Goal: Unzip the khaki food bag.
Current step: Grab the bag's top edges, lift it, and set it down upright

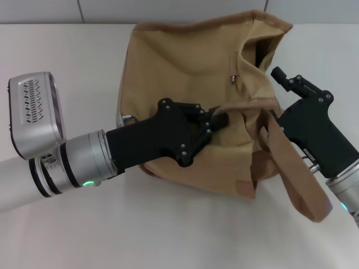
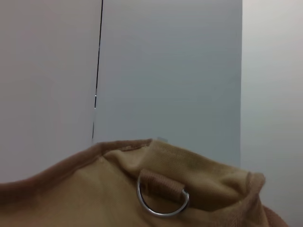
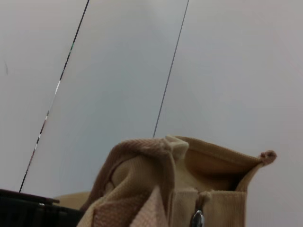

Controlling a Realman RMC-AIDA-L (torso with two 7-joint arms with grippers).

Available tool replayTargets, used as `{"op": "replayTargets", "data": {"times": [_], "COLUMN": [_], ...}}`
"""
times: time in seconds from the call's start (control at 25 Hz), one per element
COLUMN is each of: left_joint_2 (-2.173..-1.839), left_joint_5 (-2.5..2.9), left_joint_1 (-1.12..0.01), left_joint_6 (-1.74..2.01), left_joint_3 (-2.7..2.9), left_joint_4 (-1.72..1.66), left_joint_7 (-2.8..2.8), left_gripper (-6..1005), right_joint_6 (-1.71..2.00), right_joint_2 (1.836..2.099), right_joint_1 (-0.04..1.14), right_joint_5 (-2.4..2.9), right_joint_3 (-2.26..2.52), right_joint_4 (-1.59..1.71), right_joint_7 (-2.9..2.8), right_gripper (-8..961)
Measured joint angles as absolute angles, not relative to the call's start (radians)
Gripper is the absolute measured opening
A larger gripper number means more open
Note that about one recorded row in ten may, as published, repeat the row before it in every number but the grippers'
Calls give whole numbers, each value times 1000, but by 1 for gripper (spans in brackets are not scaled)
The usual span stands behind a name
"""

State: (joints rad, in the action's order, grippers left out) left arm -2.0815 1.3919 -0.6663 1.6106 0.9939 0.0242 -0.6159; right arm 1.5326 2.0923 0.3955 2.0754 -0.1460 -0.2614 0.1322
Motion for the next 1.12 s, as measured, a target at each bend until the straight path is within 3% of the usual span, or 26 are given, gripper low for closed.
{"op": "replayTargets", "data": {"times": [0.32,0.52,1.12], "left_joint_2": [-2082,-2082,-2082], "left_joint_5": [1394,1393,1388], "left_joint_1": [-668,-669,-636], "left_joint_6": [1606,1605,1654], "left_joint_3": [990,989,888], "left_joint_4": [26,26,26], "left_joint_7": [-616,-616,-617], "left_gripper": [91,93,98], "right_joint_6": [1533,1526,1499], "right_joint_2": [2092,2092,2092], "right_joint_1": [398,399,392], "right_joint_5": [2077,2079,2080], "right_joint_3": [-146,-144,-130], "right_joint_4": [-258,-256,-252], "right_joint_7": [132,132,132], "right_gripper": [286,79,14]}}
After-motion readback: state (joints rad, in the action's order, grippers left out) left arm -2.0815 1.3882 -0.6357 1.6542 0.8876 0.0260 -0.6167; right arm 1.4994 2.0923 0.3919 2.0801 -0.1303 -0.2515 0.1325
